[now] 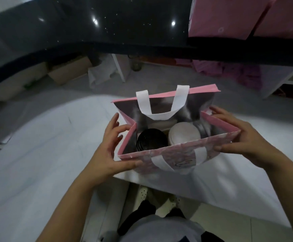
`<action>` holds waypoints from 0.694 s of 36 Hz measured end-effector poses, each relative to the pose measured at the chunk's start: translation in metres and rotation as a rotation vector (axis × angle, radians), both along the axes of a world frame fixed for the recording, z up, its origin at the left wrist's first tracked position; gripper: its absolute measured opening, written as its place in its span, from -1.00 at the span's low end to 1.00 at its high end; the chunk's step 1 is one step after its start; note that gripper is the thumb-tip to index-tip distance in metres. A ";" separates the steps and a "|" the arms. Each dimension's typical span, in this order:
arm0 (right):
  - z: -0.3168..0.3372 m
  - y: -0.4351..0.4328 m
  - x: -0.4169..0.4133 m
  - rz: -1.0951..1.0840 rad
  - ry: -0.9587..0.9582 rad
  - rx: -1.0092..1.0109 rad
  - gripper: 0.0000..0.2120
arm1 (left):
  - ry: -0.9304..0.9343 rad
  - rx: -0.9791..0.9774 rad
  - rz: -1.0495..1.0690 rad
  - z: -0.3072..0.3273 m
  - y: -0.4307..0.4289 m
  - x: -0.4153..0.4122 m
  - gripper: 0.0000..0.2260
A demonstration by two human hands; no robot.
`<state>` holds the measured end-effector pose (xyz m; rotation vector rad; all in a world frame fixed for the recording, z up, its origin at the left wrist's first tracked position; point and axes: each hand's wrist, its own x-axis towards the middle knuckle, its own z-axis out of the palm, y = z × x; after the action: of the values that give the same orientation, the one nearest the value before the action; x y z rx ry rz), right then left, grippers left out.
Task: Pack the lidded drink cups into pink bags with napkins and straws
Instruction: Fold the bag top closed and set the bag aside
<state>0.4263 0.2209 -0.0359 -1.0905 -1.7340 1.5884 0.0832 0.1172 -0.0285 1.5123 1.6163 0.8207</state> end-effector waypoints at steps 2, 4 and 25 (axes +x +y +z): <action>0.006 0.010 0.001 0.045 -0.028 0.029 -0.33 | -0.022 -0.015 -0.017 0.005 0.006 -0.006 -0.31; 0.011 0.019 0.001 0.086 -0.041 0.040 -0.34 | -0.043 -0.026 -0.036 0.007 0.012 -0.011 -0.32; -0.003 0.023 -0.028 -0.265 0.223 0.143 -0.62 | -0.205 0.143 0.148 0.014 0.036 -0.004 -0.80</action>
<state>0.3985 0.2436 -0.0393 -0.9871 -1.4650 1.3456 0.0792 0.1536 -0.0150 1.3662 1.5564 1.1564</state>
